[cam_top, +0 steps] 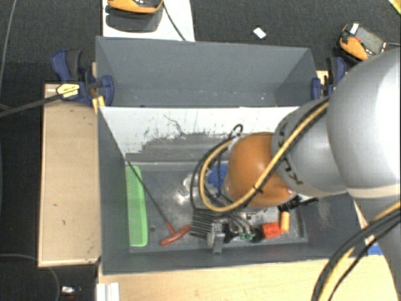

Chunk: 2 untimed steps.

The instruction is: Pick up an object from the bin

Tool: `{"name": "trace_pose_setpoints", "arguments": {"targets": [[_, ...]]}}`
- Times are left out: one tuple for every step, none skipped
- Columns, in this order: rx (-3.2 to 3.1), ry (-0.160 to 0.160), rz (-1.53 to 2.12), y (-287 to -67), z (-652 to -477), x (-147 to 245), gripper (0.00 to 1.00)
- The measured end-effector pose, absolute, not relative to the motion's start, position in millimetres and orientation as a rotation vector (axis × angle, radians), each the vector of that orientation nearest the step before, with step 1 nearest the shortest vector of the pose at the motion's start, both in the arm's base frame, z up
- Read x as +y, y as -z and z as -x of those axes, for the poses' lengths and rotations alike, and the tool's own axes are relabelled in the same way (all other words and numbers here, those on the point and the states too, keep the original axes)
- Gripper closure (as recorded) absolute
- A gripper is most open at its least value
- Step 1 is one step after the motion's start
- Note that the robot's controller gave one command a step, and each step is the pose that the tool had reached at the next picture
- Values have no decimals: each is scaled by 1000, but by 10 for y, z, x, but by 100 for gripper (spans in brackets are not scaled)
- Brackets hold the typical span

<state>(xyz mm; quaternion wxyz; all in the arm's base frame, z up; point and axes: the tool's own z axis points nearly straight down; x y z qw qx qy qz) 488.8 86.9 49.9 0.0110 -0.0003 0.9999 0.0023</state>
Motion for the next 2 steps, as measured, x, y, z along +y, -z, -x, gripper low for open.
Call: {"name": "trace_pose_setpoints", "arguments": {"targets": [[3093, -8, -489, -693, -4876, 900, 0], [3114, -9, -248, -707, -4769, 722, 0]]}}
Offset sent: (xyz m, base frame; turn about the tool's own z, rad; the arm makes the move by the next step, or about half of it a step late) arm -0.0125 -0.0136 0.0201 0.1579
